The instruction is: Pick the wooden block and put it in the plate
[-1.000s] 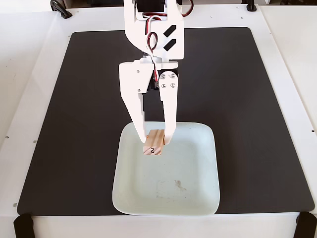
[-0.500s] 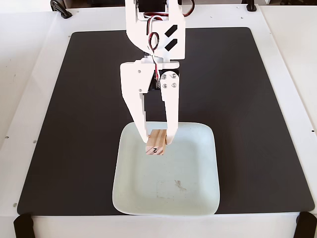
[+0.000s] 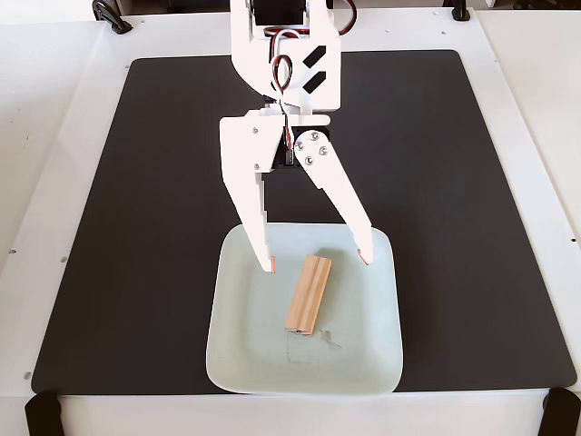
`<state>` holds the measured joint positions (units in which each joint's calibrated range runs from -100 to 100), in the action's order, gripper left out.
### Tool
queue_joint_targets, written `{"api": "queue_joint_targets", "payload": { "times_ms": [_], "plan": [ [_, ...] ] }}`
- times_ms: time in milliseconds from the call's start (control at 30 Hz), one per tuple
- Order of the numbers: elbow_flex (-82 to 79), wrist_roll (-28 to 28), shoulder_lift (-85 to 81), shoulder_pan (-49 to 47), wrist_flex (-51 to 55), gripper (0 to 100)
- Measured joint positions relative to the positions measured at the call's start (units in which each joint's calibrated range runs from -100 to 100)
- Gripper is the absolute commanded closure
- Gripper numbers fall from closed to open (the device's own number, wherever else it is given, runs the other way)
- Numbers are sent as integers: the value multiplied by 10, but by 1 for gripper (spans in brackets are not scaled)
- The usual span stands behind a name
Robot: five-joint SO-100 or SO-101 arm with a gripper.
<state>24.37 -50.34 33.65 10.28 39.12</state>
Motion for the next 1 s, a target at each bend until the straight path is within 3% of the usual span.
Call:
{"api": "queue_joint_targets", "payload": {
  "times_ms": [100, 567, 733, 1000],
  "plan": [
    [0, 0, 0, 0, 0, 100],
    [-80, 0, -21, 1, -3, 99],
    [-229, 0, -138, -13, -14, 99],
    [-619, 0, -445, -55, -172, 99]
  ]
}}
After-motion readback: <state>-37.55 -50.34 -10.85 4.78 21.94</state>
